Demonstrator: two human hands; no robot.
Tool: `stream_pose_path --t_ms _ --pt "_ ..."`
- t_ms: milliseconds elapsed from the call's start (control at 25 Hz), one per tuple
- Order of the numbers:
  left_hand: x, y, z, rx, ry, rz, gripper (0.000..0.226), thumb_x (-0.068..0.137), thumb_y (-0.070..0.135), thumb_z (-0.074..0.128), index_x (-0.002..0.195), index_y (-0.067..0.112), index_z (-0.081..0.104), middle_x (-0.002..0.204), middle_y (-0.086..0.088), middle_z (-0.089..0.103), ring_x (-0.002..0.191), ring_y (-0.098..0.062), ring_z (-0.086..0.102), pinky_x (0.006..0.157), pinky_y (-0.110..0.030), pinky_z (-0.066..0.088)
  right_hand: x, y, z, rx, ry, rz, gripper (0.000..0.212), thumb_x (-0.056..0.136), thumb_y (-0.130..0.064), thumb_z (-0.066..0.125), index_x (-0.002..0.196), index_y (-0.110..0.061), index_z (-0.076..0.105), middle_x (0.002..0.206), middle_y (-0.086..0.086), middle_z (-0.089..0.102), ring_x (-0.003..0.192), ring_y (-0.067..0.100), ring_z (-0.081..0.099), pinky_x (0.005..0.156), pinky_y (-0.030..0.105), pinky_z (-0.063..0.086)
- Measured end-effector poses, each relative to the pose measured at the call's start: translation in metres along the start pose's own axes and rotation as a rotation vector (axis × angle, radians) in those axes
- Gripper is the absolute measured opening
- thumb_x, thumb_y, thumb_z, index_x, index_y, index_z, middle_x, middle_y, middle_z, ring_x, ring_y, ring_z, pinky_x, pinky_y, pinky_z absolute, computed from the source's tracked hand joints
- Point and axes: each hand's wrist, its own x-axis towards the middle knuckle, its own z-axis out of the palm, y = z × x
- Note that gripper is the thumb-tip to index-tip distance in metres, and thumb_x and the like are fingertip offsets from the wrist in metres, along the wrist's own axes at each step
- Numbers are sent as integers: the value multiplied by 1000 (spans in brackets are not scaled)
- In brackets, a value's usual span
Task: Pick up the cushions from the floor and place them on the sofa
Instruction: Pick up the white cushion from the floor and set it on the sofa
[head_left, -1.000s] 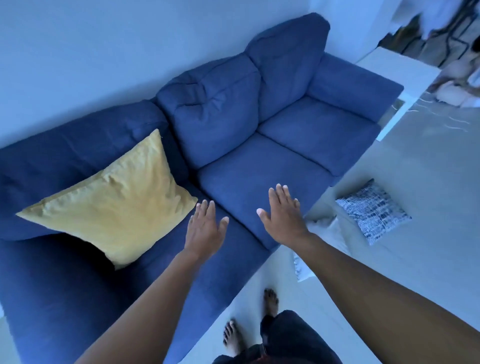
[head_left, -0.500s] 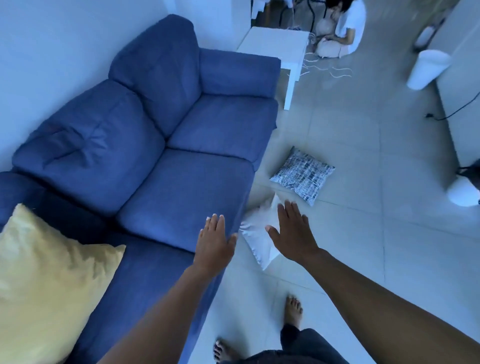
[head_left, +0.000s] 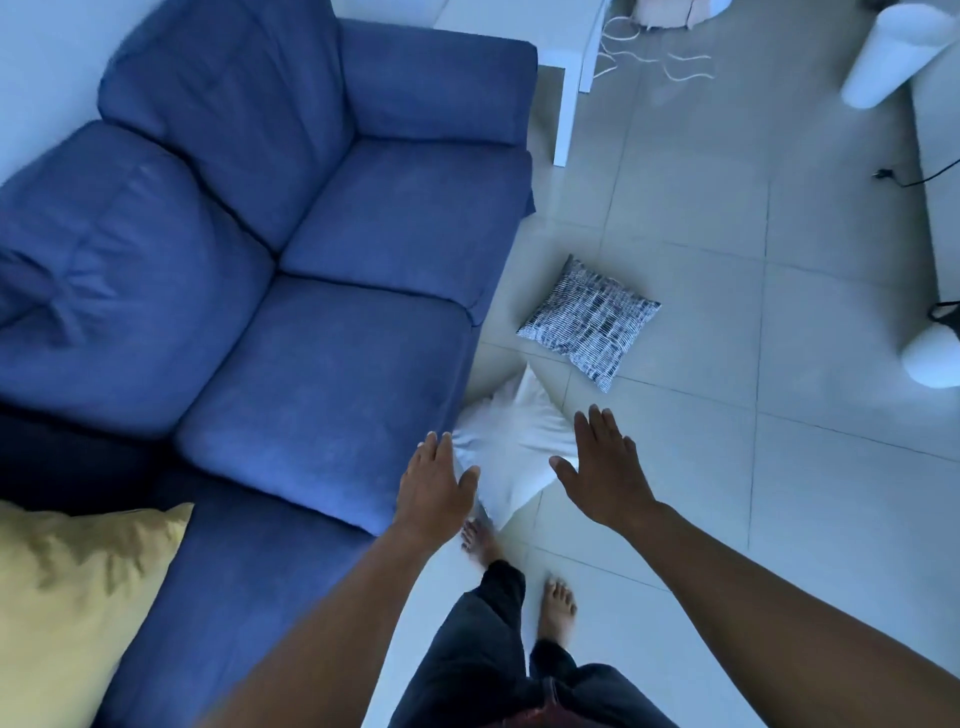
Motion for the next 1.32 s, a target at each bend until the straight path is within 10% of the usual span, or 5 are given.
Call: stream_pose_path --t_ms 480,1040,1320 --pt "174 -14 21 -92 -122 -153 72 106 38 57 164 4 33 170 -18 39 156 -34 36 125 -41 28 178 -6 19 150 -77 89 78 109 -43 52 167 -1 22 178 21 13 167 35 7 129 54 22" --pt "429 -133 290 -289 -230 -626 91 98 63 59 163 4 37 170 -16 40 157 -33 37 121 -38 33 449 91 303 136 -282 86 83 108 -44 52 169 -1 16 178 23 13 166 37 11 131 52 20" --pt "494 -182 383 -746 33 -998 96 82 72 75 152 11 52 147 -1 62 133 -23 60 108 -29 45 539 138 402 337 -279 328 107 87 -76 65 163 -9 32 166 13 42 155 33 39 122 46 37"
